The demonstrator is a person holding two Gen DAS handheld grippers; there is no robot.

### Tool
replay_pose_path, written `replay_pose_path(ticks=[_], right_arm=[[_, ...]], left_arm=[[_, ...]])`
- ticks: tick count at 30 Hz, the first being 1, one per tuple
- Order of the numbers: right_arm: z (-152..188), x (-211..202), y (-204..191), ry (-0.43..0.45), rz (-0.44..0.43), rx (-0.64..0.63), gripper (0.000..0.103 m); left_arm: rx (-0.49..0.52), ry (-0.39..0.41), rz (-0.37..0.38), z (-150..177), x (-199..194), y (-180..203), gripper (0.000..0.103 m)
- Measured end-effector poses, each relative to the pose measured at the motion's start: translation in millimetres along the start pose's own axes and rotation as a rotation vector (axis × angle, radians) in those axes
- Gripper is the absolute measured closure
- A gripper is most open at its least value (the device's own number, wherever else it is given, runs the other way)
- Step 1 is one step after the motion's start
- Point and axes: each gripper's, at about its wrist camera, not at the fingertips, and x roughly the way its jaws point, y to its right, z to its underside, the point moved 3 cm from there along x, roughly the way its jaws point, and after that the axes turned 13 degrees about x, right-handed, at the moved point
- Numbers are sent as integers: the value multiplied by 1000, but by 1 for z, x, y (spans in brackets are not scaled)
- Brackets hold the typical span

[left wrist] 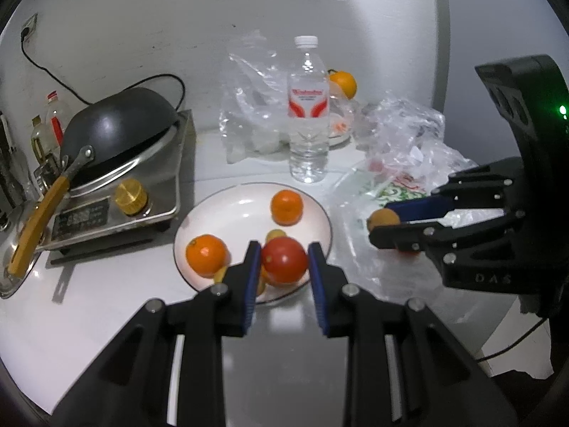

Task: Organize fruits
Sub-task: 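Carry the cherry tomato and yellow fruit in both tools to the plate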

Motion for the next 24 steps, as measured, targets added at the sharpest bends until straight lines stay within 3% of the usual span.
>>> replay_pose_path(ticks=[13,24], right_arm=[[-19,24,-5,-18,2,-16,76],[-28,56,-6,-52,-17,-34,76]], left_arm=[[-20,-6,0,0,29,-32,76],[0,-61,14,5,66,-41,76]])
